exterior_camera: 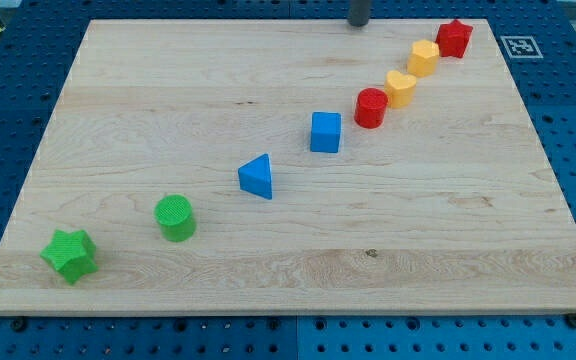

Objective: Slide the red star left a bit

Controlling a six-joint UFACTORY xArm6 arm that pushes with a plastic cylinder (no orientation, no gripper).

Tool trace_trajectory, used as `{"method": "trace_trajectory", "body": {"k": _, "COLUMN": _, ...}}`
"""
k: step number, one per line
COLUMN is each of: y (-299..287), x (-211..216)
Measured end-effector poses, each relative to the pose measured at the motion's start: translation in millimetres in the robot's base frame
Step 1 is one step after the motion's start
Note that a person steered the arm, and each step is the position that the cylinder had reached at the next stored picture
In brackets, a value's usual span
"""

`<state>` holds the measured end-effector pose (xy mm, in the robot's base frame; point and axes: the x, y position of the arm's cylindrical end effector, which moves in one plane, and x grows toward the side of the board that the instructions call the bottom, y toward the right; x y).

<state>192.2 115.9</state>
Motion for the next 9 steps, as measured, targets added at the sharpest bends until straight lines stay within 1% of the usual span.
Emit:
{"method": "trace_trajectory", "body": {"k": 1, "y": 36, "x": -1}}
{"method": "trace_trajectory", "body": {"k": 2, "y": 87, "x": -1}}
{"method": "trace_trajectory", "body": {"k": 3, "y": 155, "x": -1}}
{"method": "trace_trajectory", "body": {"k": 4, "y": 185, "x": 18}}
{"method": "trace_trajectory", "body": {"k": 5, "y": 186, "x": 42}}
{"method": "trace_trajectory", "body": {"k": 6, "y": 181, "x": 42}}
{"method": "trace_trajectory", "body": {"k": 8, "y": 123, "x": 44}}
{"method": "trace_trajectory", "body": {"k": 9, "y": 115, "x": 44}}
